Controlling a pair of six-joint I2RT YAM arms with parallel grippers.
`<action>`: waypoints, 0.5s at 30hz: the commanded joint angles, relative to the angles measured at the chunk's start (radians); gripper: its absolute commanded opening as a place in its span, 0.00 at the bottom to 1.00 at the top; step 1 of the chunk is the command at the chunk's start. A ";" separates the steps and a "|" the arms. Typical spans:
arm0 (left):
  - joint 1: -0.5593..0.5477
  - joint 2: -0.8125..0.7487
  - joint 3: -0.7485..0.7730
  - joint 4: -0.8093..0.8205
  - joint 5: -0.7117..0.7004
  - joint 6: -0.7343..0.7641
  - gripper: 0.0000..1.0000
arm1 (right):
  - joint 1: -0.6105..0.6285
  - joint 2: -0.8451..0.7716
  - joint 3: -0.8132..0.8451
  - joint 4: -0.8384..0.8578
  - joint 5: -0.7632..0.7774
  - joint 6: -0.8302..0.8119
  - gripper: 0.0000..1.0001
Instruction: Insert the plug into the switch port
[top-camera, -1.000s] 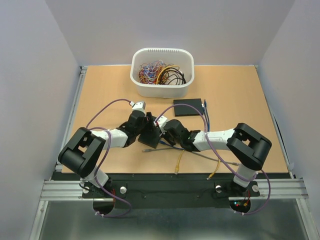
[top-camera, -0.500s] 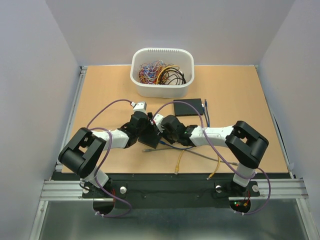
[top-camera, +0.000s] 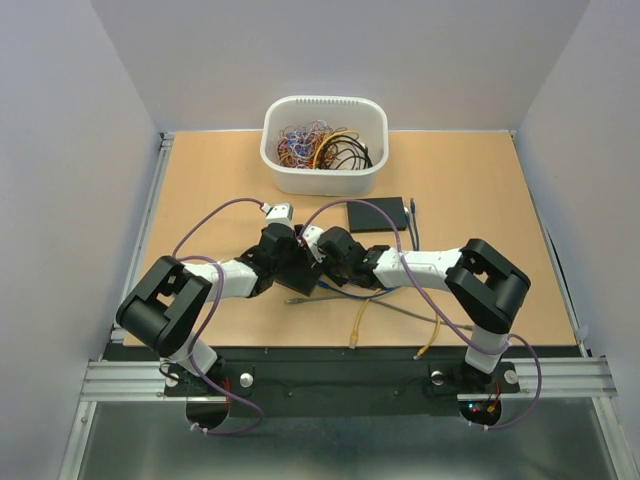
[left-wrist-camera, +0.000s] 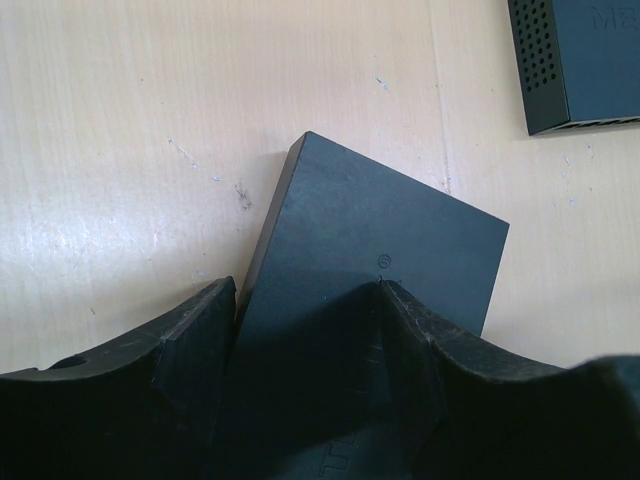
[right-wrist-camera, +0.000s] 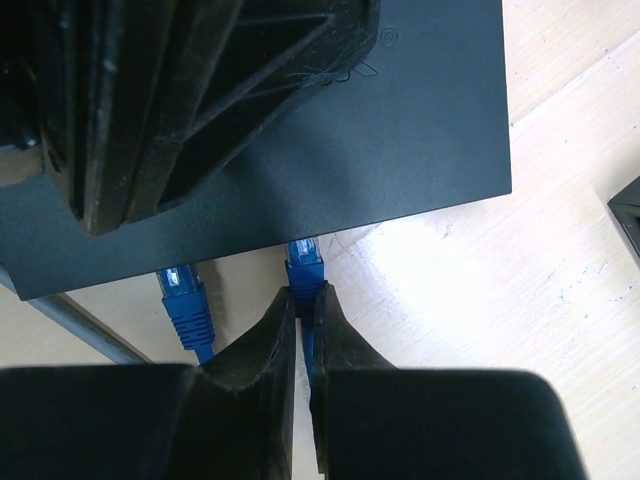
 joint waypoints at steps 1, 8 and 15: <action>-0.103 0.031 -0.033 -0.120 0.238 -0.040 0.66 | 0.059 0.024 0.097 0.477 -0.195 0.070 0.00; -0.101 0.015 0.023 -0.204 0.196 -0.017 0.67 | 0.062 -0.024 -0.009 0.506 -0.117 0.122 0.00; -0.089 -0.059 0.094 -0.314 0.097 -0.011 0.77 | 0.062 -0.029 -0.051 0.511 0.024 0.213 0.01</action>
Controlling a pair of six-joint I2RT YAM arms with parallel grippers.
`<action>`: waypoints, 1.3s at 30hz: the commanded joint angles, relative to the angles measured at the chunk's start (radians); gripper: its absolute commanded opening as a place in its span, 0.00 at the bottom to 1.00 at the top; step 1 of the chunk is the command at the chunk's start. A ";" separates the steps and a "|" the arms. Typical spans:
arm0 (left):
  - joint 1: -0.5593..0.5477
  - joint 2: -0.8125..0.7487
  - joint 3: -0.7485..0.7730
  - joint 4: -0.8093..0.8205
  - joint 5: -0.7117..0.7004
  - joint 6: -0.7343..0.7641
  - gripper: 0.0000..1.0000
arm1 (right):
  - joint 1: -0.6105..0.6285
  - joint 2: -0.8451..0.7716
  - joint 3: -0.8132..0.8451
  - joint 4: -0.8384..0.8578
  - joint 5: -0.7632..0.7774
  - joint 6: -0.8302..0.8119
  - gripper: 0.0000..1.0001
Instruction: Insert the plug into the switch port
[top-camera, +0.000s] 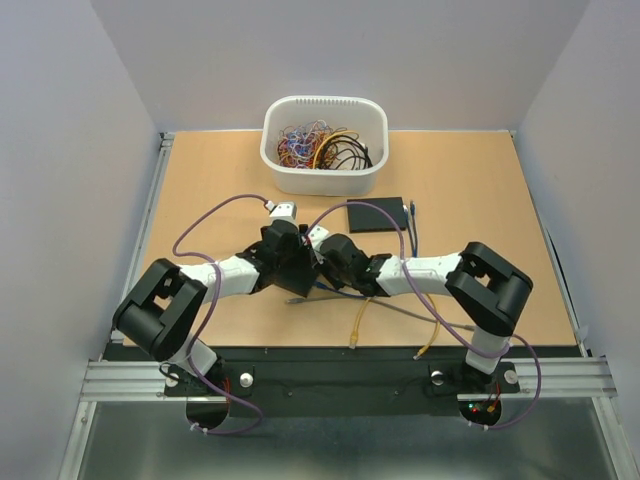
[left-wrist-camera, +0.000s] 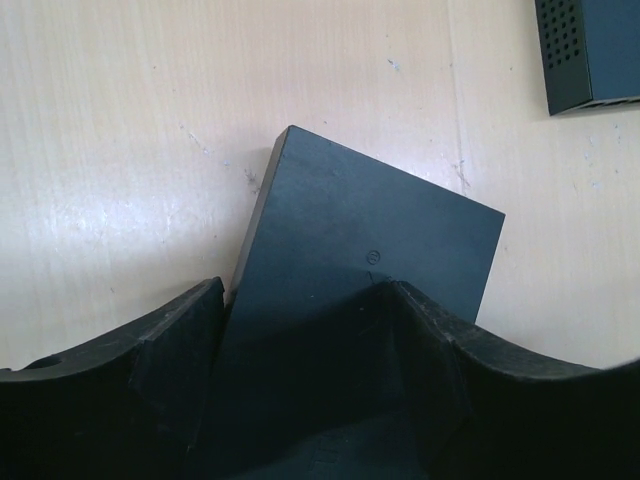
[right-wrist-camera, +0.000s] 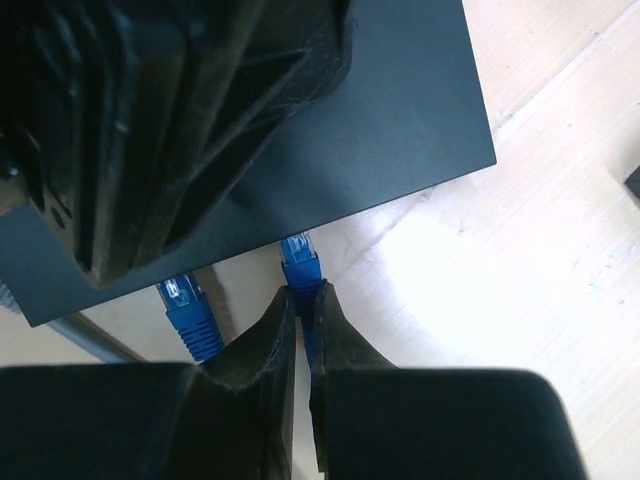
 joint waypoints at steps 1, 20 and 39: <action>-0.071 -0.050 0.045 -0.183 0.125 -0.035 0.79 | 0.044 -0.005 0.030 0.368 -0.018 0.123 0.01; 0.049 -0.172 0.133 -0.381 -0.154 -0.116 0.99 | 0.044 0.089 0.095 0.345 0.183 0.313 0.00; 0.104 -0.458 0.074 -0.467 -0.082 -0.194 0.99 | 0.044 0.256 0.352 0.127 0.551 0.614 0.00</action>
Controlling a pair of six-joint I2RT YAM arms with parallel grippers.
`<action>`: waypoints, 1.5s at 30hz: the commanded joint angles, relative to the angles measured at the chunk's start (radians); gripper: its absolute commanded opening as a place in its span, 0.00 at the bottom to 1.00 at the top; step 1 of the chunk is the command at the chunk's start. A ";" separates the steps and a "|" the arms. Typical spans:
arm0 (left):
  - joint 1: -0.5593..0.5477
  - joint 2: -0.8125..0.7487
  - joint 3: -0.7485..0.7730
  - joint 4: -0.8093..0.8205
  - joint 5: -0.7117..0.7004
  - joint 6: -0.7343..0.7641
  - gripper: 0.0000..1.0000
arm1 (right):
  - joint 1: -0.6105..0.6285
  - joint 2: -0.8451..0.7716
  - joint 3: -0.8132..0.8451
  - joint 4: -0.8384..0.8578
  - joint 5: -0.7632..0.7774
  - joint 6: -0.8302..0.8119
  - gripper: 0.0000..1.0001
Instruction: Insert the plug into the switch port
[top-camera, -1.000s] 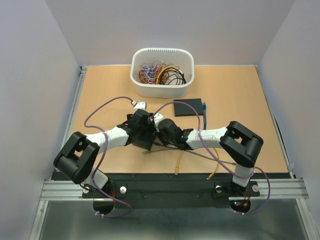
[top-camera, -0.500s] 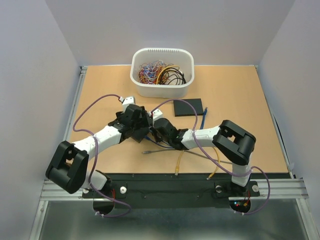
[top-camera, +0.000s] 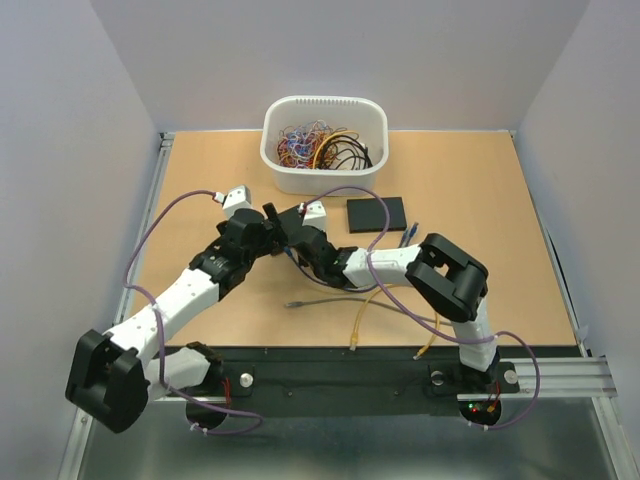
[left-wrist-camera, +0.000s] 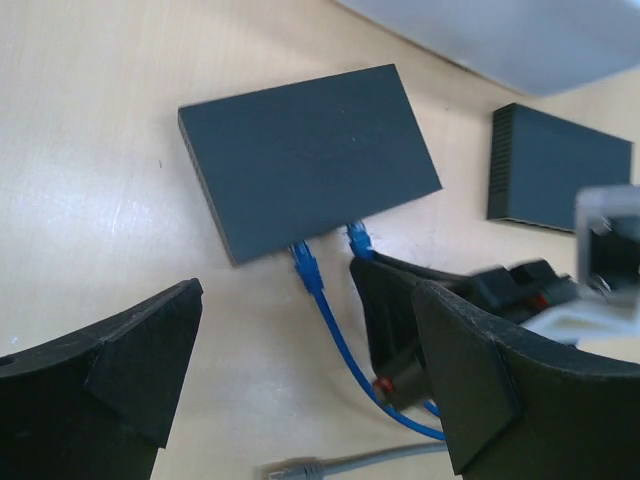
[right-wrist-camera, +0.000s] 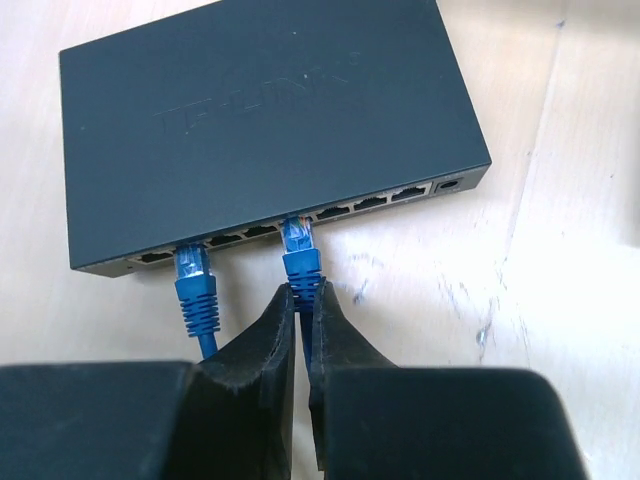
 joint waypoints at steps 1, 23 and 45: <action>0.002 -0.077 -0.003 -0.050 0.028 -0.005 0.99 | 0.002 0.034 0.134 -0.006 0.177 0.131 0.00; -0.013 -0.168 -0.146 0.024 0.037 0.003 0.99 | 0.002 -0.234 -0.052 -0.036 0.091 -0.122 0.53; -0.039 -0.220 -0.302 0.188 -0.018 0.023 0.95 | 0.107 -0.314 -0.195 -0.234 -0.658 -0.466 0.53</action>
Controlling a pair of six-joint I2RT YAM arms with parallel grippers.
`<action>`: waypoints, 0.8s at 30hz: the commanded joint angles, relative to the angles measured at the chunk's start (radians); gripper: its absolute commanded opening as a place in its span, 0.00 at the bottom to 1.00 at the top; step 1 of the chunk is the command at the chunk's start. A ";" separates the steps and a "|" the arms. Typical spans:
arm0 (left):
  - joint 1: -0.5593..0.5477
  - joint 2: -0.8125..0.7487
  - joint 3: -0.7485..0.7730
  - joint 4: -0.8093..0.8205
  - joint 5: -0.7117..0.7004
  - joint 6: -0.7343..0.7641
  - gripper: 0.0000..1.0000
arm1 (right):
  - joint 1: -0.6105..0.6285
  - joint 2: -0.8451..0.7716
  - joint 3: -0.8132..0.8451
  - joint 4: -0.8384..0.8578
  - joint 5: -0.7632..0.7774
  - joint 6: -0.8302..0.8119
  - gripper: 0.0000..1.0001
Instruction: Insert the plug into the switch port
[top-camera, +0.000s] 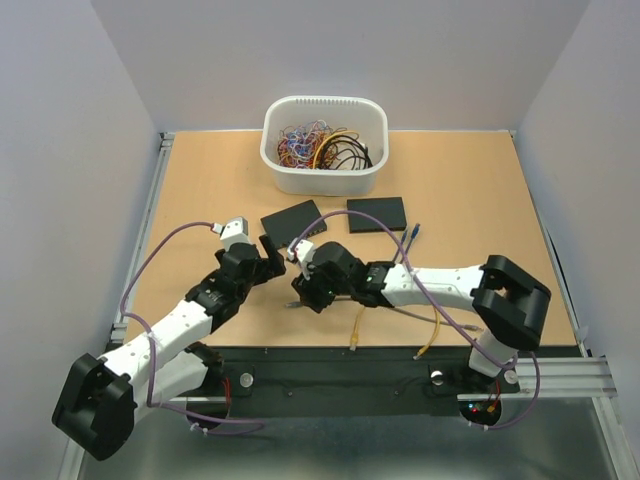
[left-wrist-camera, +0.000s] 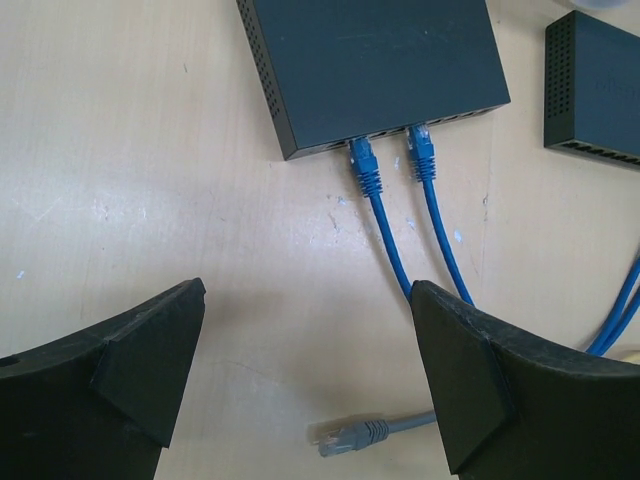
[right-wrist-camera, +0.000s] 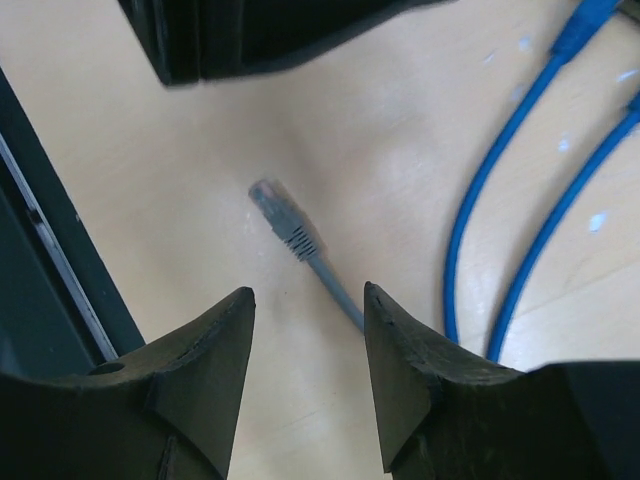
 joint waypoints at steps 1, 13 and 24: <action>-0.003 -0.029 -0.014 0.074 -0.022 0.019 0.95 | 0.042 0.077 0.049 -0.035 -0.023 -0.060 0.53; -0.005 -0.041 -0.023 0.090 -0.006 0.025 0.95 | 0.066 0.211 0.143 -0.056 0.043 -0.136 0.53; -0.002 -0.105 -0.045 0.071 -0.084 -0.019 0.94 | 0.085 0.269 0.173 -0.053 0.065 -0.146 0.51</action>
